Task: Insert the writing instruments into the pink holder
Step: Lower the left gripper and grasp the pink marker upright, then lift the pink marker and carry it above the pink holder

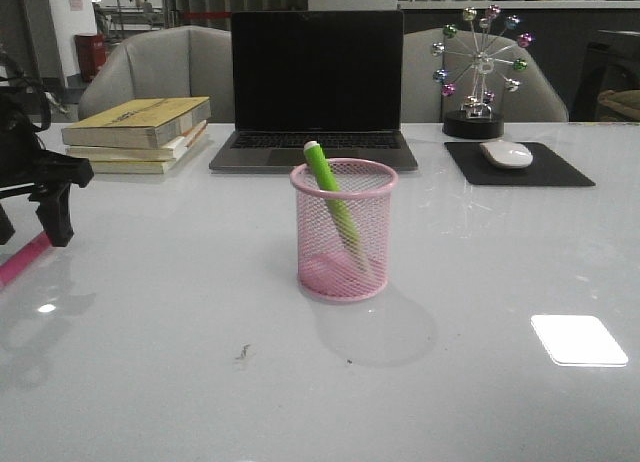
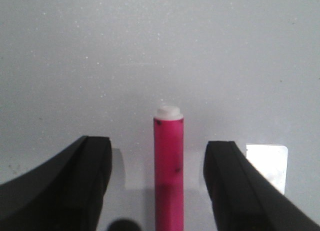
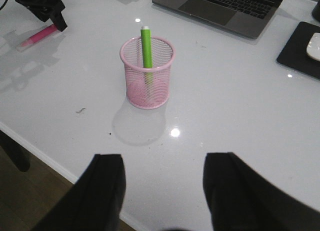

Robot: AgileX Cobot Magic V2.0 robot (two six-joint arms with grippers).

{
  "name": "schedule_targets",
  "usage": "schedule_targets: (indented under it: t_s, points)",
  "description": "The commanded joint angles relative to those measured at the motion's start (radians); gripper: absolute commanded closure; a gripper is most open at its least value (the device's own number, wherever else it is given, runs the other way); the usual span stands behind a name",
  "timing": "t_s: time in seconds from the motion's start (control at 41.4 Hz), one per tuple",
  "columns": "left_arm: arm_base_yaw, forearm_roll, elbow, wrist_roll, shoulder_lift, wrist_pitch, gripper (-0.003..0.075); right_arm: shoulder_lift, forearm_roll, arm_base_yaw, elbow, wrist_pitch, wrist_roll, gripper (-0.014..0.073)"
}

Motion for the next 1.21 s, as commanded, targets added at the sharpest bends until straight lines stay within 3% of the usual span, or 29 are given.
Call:
schedule_targets:
  t_s: [0.0, 0.266, 0.531, 0.748, 0.99, 1.183]
  points:
    - [0.003, -0.011, -0.031, -0.009, -0.042, -0.029, 0.0265, 0.004, -0.009, -0.009, -0.027, -0.073, -0.010, 0.0125]
    - [0.003, -0.011, -0.031, -0.009, -0.030, -0.012, 0.0279, 0.004, -0.009, -0.009, -0.027, -0.072, -0.010, 0.0125]
    - [0.003, -0.011, -0.031, -0.009, -0.030, -0.010, 0.0512, 0.004, -0.009, -0.009, -0.027, -0.072, -0.010, 0.0125]
    - [0.003, -0.011, -0.031, -0.009, -0.030, 0.008, 0.0631, 0.004, -0.009, -0.009, -0.027, -0.072, -0.010, 0.0125]
    - [-0.010, -0.013, -0.014, 0.042, -0.096, 0.055, 0.0629, 0.004, -0.009, -0.009, -0.027, -0.072, -0.010, 0.0125]
    - [-0.086, -0.013, 0.121, 0.055, -0.296, -0.125, 0.0629, 0.004, -0.009, -0.009, -0.027, -0.072, -0.010, 0.0125]
